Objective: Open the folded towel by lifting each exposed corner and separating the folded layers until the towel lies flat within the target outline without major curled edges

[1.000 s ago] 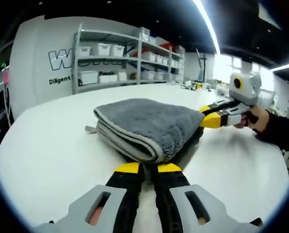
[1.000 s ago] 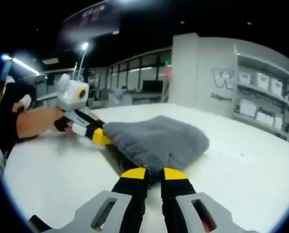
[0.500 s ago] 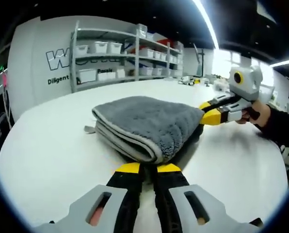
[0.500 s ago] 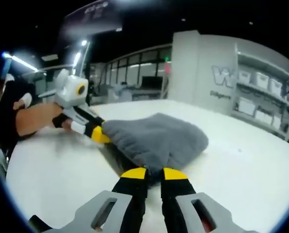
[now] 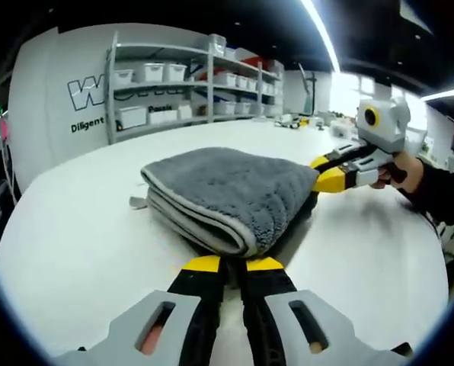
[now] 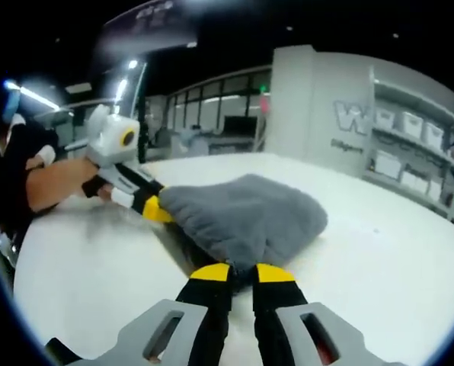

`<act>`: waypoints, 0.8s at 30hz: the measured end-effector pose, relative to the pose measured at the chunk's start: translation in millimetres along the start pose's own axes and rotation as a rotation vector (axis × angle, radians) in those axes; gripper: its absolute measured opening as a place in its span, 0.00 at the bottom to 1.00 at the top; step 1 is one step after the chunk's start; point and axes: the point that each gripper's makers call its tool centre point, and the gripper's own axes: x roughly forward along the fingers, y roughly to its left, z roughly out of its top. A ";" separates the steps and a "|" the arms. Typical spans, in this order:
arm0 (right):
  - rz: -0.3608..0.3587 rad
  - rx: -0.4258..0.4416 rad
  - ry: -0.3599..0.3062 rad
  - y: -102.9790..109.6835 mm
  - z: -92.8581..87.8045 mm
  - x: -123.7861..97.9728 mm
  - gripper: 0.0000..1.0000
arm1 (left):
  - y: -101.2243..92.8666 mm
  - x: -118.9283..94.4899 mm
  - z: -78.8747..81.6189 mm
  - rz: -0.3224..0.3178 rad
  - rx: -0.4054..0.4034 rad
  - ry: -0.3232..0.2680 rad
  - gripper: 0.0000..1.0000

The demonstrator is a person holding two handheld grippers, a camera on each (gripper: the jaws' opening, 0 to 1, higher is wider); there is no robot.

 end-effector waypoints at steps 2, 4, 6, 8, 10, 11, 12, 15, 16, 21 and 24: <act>0.003 0.007 0.003 3.5 -0.3 -3.5 0.04 | -4.7 -3.4 -1.8 0.005 0.002 0.006 0.07; 0.003 0.009 0.005 6.9 -0.8 -6.6 0.05 | -11.8 -7.8 -3.8 0.011 0.015 0.011 0.06; 0.003 0.009 0.010 11.7 -2.2 -11.6 0.05 | -17.9 -12.6 -5.3 0.015 0.027 0.015 0.06; 0.005 0.004 0.014 16.5 -3.7 -15.7 0.05 | -21.4 -15.8 -6.8 0.013 0.035 0.020 0.06; 0.005 0.001 0.015 18.7 -4.4 -17.7 0.05 | -23.6 -19.9 -8.9 0.011 0.039 0.020 0.06; 0.007 0.001 0.016 21.5 -4.9 -19.4 0.05 | -24.1 -21.3 -9.9 0.009 0.034 0.021 0.06; 0.007 0.002 0.017 24.6 -5.3 -21.1 0.05 | -24.9 -22.8 -10.6 0.008 0.032 0.021 0.06; 0.006 -0.002 0.021 30.2 -6.2 -24.7 0.05 | -29.0 -27.0 -11.8 0.009 0.029 0.021 0.06; 0.005 -0.005 0.023 32.3 -6.4 -26.3 0.05 | -30.9 -28.6 -12.7 0.010 0.034 0.023 0.06; 0.007 -0.016 0.026 40.9 -6.5 -34.9 0.05 | -38.6 -37.4 -17.4 0.009 0.038 0.029 0.06; 0.012 -0.005 0.025 43.6 -7.9 -38.1 0.05 | -41.8 -41.4 -19.2 0.009 0.040 0.025 0.06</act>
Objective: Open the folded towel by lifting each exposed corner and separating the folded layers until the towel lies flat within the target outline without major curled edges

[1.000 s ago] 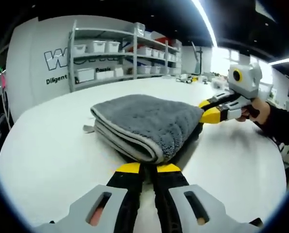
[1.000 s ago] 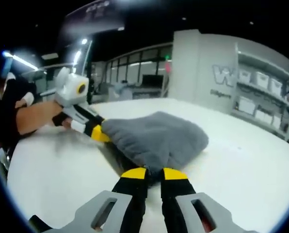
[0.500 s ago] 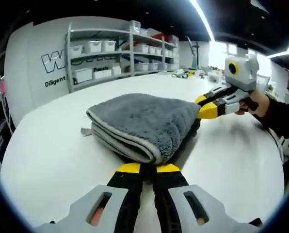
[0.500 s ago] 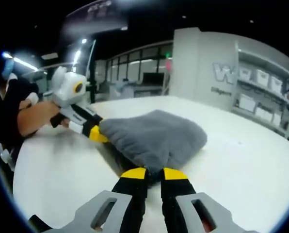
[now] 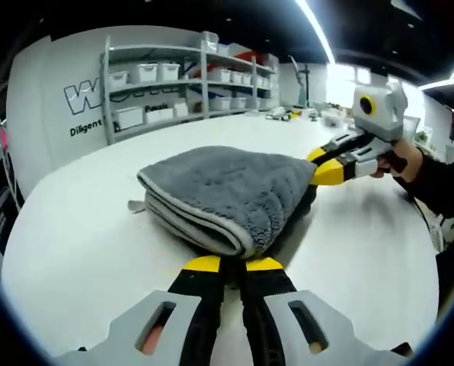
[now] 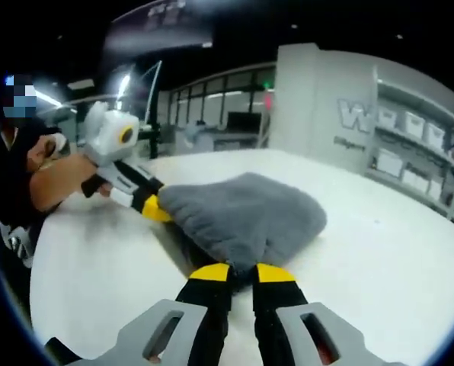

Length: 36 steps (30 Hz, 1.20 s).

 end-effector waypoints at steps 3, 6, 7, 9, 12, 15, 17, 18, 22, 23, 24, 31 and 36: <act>0.001 0.004 -0.001 3.5 -0.9 -2.3 0.04 | -4.3 -4.0 -1.3 0.007 0.019 -0.002 0.06; -0.002 -0.003 -0.002 7.1 -1.7 -4.9 0.04 | -7.4 -6.8 -1.9 0.013 0.033 -0.005 0.06; -0.003 -0.003 -0.002 7.4 -1.8 -5.3 0.04 | -7.1 -6.7 -1.9 0.013 0.034 -0.007 0.06; -0.004 0.000 -0.003 8.2 -2.2 -6.1 0.04 | -6.9 -6.8 -2.2 0.011 0.028 -0.009 0.06; -0.004 0.002 -0.002 10.4 -3.2 -7.7 0.04 | -8.7 -8.6 -2.7 0.009 0.022 -0.010 0.06; -0.001 -0.004 0.002 13.5 -4.8 -10.5 0.04 | -11.8 -11.5 -3.8 0.006 0.023 -0.006 0.06; 0.003 -0.007 0.006 14.3 -5.4 -11.7 0.05 | -13.5 -13.6 -5.1 0.005 0.018 -0.003 0.06; 0.003 -0.009 0.007 15.6 -5.7 -12.7 0.05 | -14.7 -14.8 -5.9 0.004 0.015 -0.003 0.06; 0.005 -0.015 0.011 22.1 -8.1 -15.9 0.05 | -18.2 -18.7 -8.4 0.005 0.008 -0.007 0.06; 0.004 -0.016 0.011 22.3 -8.3 -16.1 0.05 | -18.6 -18.9 -8.8 0.005 0.007 -0.007 0.06; 0.003 -0.016 0.011 22.7 -8.8 -16.6 0.05 | -19.5 -19.4 -9.7 0.005 0.006 -0.008 0.06; 0.004 0.003 0.001 26.5 -11.1 -22.9 0.05 | -26.3 -24.0 -12.6 0.003 0.000 -0.013 0.06; 0.006 0.005 -0.002 30.9 -12.5 -27.0 0.05 | -31.0 -27.1 -13.9 0.003 0.004 -0.008 0.06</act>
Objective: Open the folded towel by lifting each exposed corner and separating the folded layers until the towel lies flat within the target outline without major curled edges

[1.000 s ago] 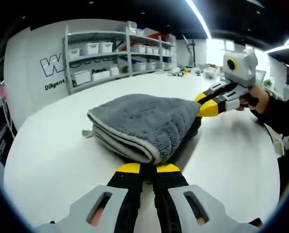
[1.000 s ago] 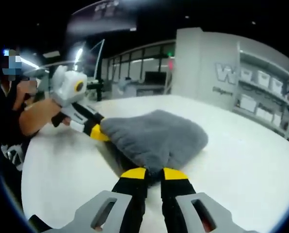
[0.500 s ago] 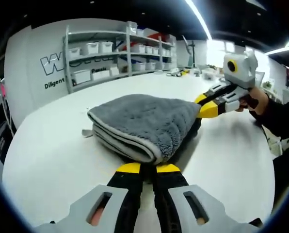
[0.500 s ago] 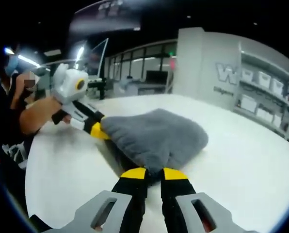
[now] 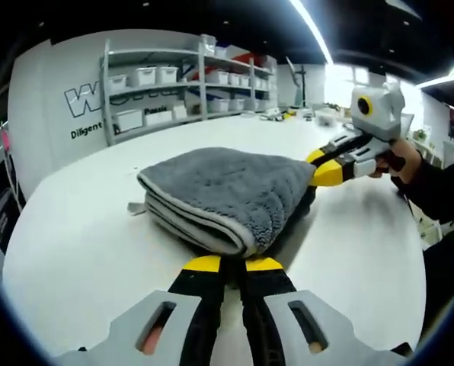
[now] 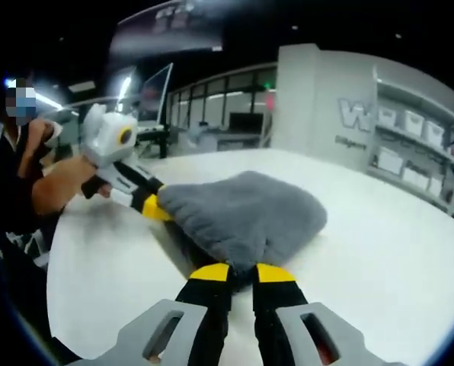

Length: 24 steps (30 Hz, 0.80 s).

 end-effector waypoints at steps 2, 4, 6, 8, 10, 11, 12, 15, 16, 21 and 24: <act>-0.001 -0.006 0.000 1.4 -0.8 -1.5 0.05 | -2.2 -1.6 -1.0 -0.001 -0.003 0.000 0.06; -0.002 -0.014 0.001 3.6 -1.8 -3.0 0.05 | -4.0 -3.1 -1.8 0.000 -0.003 -0.001 0.06; 0.001 -0.015 0.001 5.1 -1.9 -3.8 0.05 | -5.1 -4.8 -2.7 0.004 -0.001 0.000 0.06; 0.003 -0.015 0.001 6.2 -2.0 -4.3 0.05 | -5.6 -5.8 -3.2 0.004 -0.006 0.001 0.06; 0.003 -0.016 0.002 7.2 -2.1 -4.7 0.05 | -6.8 -7.0 -3.8 0.006 -0.006 0.002 0.06; 0.004 -0.017 0.003 8.0 -2.1 -5.2 0.05 | -7.5 -7.8 -4.0 0.007 -0.004 0.003 0.06; 0.004 -0.019 0.002 9.0 -2.2 -5.8 0.05 | -8.1 -8.4 -4.2 0.008 0.000 0.004 0.06; 0.004 -0.019 0.003 10.4 -2.6 -7.4 0.05 | -9.0 -9.8 -4.5 0.009 0.005 0.008 0.06; 0.005 -0.019 0.003 11.0 -2.7 -8.0 0.05 | -9.2 -10.1 -4.6 0.010 0.007 0.009 0.06; 0.008 -0.010 0.002 13.9 -3.6 -9.6 0.05 | -10.7 -12.4 -5.6 0.008 0.009 0.010 0.06; 0.014 -0.009 0.004 16.9 -3.8 -10.5 0.05 | -11.8 -14.8 -6.5 0.008 0.007 0.011 0.06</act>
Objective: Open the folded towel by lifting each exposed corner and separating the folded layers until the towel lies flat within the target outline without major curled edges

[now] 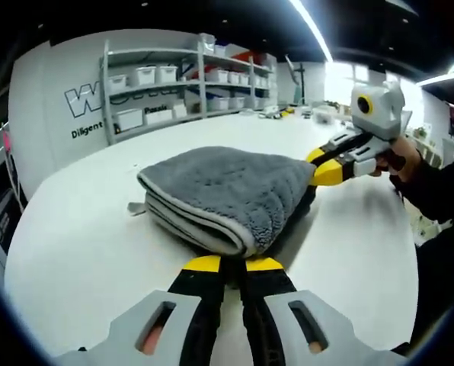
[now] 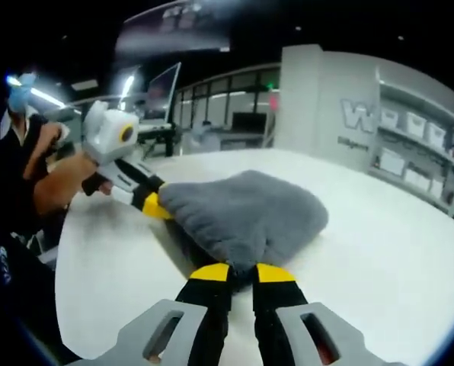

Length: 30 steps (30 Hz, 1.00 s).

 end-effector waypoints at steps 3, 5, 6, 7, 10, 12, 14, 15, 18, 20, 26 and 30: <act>0.006 0.000 0.002 3.5 1.9 -2.2 0.05 | -1.2 -3.9 -0.3 0.001 0.002 0.002 0.06; 0.008 -0.003 0.002 5.3 2.3 -2.7 0.05 | -1.0 -4.9 -0.7 0.002 0.002 0.002 0.06; 0.010 -0.005 0.003 6.1 1.6 -2.6 0.05 | -1.2 -5.4 -1.6 0.001 -0.001 0.000 0.06; 0.009 -0.004 0.004 6.3 0.9 -2.6 0.05 | -1.4 -5.3 -2.1 0.001 -0.003 -0.001 0.06; 0.005 -0.003 0.007 7.2 -0.9 -3.1 0.05 | -3.2 -5.9 -3.7 0.002 -0.005 -0.003 0.06; 0.005 -0.005 0.008 8.1 -1.6 -3.9 0.05 | -4.1 -6.5 -4.2 0.001 -0.005 -0.004 0.06; 0.004 -0.005 0.009 8.0 -2.2 -4.1 0.05 | -4.7 -7.0 -4.5 0.001 -0.005 -0.004 0.06; 0.004 -0.003 0.009 8.0 -2.4 -4.4 0.05 | -5.3 -7.3 -4.7 0.000 -0.004 -0.003 0.06; 0.004 -0.002 0.010 9.0 -3.4 -5.7 0.05 | -6.8 -7.9 -5.6 -0.003 -0.002 -0.002 0.06; 0.004 -0.003 0.013 9.2 -4.5 -5.6 0.05 | -6.5 -7.7 -6.5 -0.004 -0.007 -0.001 0.06; 0.004 -0.001 0.016 9.7 -5.4 -6.2 0.05 | -7.5 -8.3 -7.5 -0.004 -0.010 -0.001 0.06; 0.002 -0.007 0.020 11.0 -5.5 -6.8 0.04 | -8.3 -8.7 -8.1 -0.003 -0.007 0.003 0.06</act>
